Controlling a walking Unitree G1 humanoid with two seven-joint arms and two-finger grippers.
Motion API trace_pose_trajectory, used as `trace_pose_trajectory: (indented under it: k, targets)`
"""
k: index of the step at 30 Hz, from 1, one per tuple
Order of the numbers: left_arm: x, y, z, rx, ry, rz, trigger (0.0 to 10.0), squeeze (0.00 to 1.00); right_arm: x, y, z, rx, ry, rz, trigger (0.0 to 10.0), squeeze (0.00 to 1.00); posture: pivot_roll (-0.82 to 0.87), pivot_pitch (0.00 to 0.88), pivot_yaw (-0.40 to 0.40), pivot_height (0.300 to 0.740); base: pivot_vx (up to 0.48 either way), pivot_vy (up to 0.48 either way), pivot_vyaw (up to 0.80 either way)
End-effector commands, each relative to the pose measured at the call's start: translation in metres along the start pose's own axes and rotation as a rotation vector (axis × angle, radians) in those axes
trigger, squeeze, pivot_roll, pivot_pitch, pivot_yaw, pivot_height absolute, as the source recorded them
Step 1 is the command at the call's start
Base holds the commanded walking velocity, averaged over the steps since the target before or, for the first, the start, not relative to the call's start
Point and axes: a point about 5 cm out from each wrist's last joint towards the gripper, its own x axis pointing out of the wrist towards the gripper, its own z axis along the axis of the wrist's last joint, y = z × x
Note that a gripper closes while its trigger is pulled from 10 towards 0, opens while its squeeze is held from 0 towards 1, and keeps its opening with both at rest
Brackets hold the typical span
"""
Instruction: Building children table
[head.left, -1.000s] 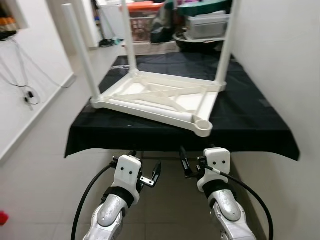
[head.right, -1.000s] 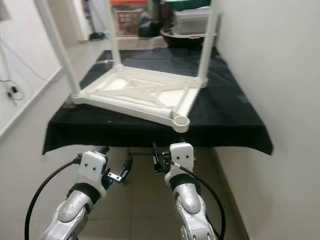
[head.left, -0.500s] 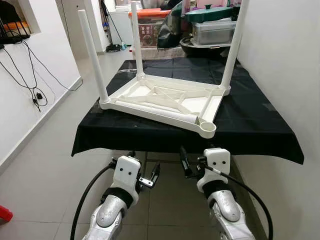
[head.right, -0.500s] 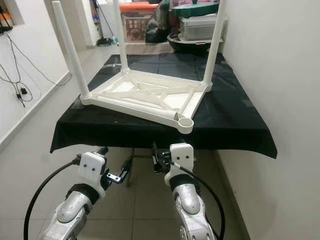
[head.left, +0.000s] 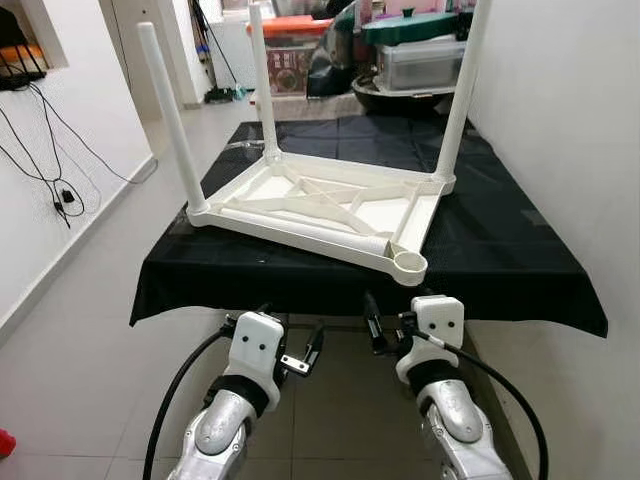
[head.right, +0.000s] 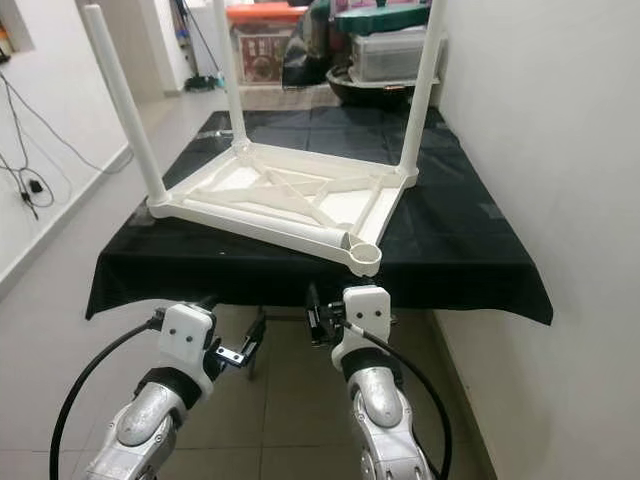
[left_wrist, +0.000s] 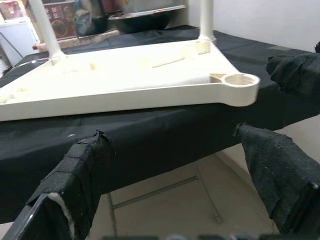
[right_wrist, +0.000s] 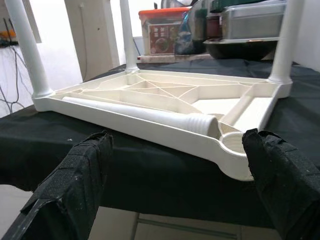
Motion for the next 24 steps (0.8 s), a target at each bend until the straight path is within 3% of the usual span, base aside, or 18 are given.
trace_pose_trajectory:
  k: [1,7,12,24]
  targets:
    - [0.0,0.003,-0.002,0.01,0.007,0.009,10.0,0.0,-0.001,0.001,0.001,0.014,-0.006,-0.001,10.0,0.0,-0.02,0.0,0.041,0.74,0.266,0.0,0.0]
    - [0.0,0.003,-0.002,0.011,0.006,0.009,10.0,0.0,0.001,-0.001,0.006,0.014,-0.038,-0.015,10.0,0.0,-0.02,0.0,0.04,0.74,0.272,0.0,0.0]
    - [0.0,0.004,-0.001,0.015,0.001,0.011,10.0,0.0,0.01,-0.002,0.027,0.019,-0.116,-0.032,10.0,0.0,-0.01,0.0,0.041,0.74,0.278,0.0,0.0]
    - [-0.001,0.006,0.0,0.021,0.001,0.006,10.0,0.0,0.015,-0.006,0.034,0.019,-0.149,-0.051,10.0,0.0,0.01,0.0,0.042,0.74,0.279,0.0,0.0]
